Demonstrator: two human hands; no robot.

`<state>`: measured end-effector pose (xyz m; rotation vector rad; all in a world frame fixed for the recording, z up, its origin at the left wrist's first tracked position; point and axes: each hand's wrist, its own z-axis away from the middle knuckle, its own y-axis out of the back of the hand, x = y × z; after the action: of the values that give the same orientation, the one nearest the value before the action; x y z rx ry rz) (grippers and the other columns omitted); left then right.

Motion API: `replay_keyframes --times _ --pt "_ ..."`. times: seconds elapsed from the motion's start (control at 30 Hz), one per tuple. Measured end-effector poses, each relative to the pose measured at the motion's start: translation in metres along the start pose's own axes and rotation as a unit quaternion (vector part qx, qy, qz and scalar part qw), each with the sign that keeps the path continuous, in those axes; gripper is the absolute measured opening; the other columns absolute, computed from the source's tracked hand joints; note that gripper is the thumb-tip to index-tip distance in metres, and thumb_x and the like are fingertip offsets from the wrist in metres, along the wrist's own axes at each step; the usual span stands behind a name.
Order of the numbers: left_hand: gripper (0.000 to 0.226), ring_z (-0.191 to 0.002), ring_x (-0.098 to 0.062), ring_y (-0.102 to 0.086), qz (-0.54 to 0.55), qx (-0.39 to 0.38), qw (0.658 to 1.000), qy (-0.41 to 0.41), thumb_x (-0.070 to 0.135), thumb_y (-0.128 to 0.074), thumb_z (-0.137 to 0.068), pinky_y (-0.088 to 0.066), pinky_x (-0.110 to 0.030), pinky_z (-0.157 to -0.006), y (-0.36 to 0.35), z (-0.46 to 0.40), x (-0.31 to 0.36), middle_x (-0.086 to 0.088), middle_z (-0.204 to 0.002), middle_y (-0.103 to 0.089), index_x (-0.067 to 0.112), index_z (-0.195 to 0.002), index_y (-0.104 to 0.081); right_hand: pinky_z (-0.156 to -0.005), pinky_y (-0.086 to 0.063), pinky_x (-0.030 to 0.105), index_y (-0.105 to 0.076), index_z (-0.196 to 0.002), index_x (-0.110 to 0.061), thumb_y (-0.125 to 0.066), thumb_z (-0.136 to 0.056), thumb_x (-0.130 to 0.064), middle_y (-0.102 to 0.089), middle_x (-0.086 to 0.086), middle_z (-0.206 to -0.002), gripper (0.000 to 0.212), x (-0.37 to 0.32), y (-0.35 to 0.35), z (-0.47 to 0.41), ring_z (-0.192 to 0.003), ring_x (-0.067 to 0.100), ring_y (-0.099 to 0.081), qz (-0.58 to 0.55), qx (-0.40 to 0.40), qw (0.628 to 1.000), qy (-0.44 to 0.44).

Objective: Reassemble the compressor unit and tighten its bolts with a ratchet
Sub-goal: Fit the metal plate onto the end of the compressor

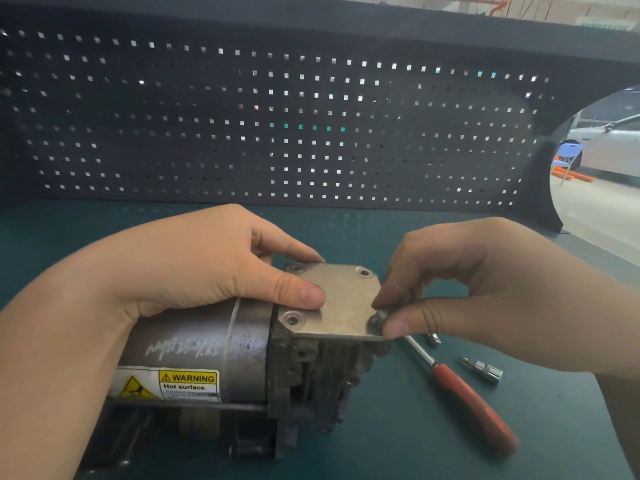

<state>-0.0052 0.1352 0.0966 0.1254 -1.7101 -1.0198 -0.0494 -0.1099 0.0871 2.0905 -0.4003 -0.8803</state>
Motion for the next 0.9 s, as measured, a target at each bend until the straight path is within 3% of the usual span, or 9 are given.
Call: replay_keyframes --times 0.27,0.37,0.43,0.53,0.67,0.8,0.9 --pt "0.061 -0.041 0.002 -0.043 0.009 -0.001 1.000 0.002 0.075 -0.075 -0.038 -0.031 -0.008 -0.042 -0.0008 -0.0002 -0.0007 0.014 -0.047 -0.047 0.061 -0.097 -0.067 -0.054 -0.045 0.010 -0.065 -0.081 -0.037 -0.072 -0.066 -0.062 -0.065 -0.020 -0.070 0.030 0.0058 -0.0031 0.0000 -0.063 0.004 -0.062 0.035 0.022 0.999 0.014" --pt "0.060 -0.042 0.002 -0.041 -0.001 0.001 1.000 -0.002 0.076 -0.074 -0.039 -0.031 -0.009 -0.043 -0.0006 -0.0009 -0.0005 0.014 -0.048 -0.045 0.062 -0.097 -0.066 -0.058 -0.046 0.009 -0.066 -0.093 -0.042 -0.071 -0.067 -0.065 -0.066 -0.018 -0.074 0.035 0.0032 -0.0008 0.0008 -0.066 0.004 -0.064 -0.014 -0.008 1.000 0.000" --pt "0.059 -0.042 0.002 -0.041 -0.005 0.003 1.000 -0.003 0.076 -0.074 -0.039 -0.031 -0.009 -0.043 -0.0006 -0.0008 -0.0002 0.014 -0.048 -0.044 0.063 -0.096 -0.066 -0.062 -0.048 0.013 -0.068 -0.103 -0.041 -0.070 -0.075 -0.058 -0.067 -0.015 -0.078 0.033 0.0016 0.0028 0.0011 -0.071 0.007 -0.065 -0.045 -0.041 0.998 0.003" --pt "0.061 -0.043 0.001 -0.041 -0.007 0.002 1.000 0.002 0.077 -0.073 -0.038 -0.031 -0.011 -0.044 -0.0007 -0.0001 0.0001 0.013 -0.049 -0.045 0.063 -0.096 -0.066 -0.064 -0.050 0.018 -0.072 -0.099 -0.036 -0.072 -0.079 -0.043 -0.068 -0.012 -0.081 0.021 0.0019 0.0058 0.0003 -0.073 0.011 -0.065 -0.049 -0.046 0.998 0.009" --pt "0.061 -0.042 0.001 -0.041 -0.008 0.003 1.000 0.003 0.077 -0.073 -0.037 -0.031 -0.011 -0.044 -0.0012 -0.0003 0.0006 0.013 -0.048 -0.045 0.064 -0.096 -0.065 -0.064 -0.054 0.032 -0.072 -0.083 -0.037 -0.077 -0.068 -0.054 -0.071 -0.012 -0.079 0.023 0.0034 0.0021 -0.0010 -0.066 0.014 -0.066 -0.074 -0.045 0.996 -0.029" --pt "0.060 -0.042 0.001 -0.039 -0.011 0.004 1.000 0.001 0.077 -0.072 -0.038 -0.029 -0.012 -0.043 -0.0013 -0.0001 0.0011 0.012 -0.047 -0.044 0.065 -0.096 -0.064 -0.066 -0.054 0.029 -0.069 -0.092 -0.039 -0.072 -0.066 -0.064 -0.067 -0.013 -0.077 0.036 0.0023 0.0040 -0.0010 -0.068 0.009 -0.064 -0.097 -0.077 0.991 -0.041" --pt "0.059 -0.041 0.000 -0.038 -0.012 0.003 1.000 0.001 0.077 -0.072 -0.038 -0.030 -0.011 -0.042 -0.0014 0.0001 0.0013 0.012 -0.046 -0.043 0.064 -0.095 -0.066 -0.069 -0.054 0.029 -0.072 -0.097 -0.034 -0.071 -0.076 -0.049 -0.067 -0.010 -0.081 0.025 0.0018 0.0063 -0.0015 -0.074 0.012 -0.065 -0.100 -0.079 0.991 -0.031"
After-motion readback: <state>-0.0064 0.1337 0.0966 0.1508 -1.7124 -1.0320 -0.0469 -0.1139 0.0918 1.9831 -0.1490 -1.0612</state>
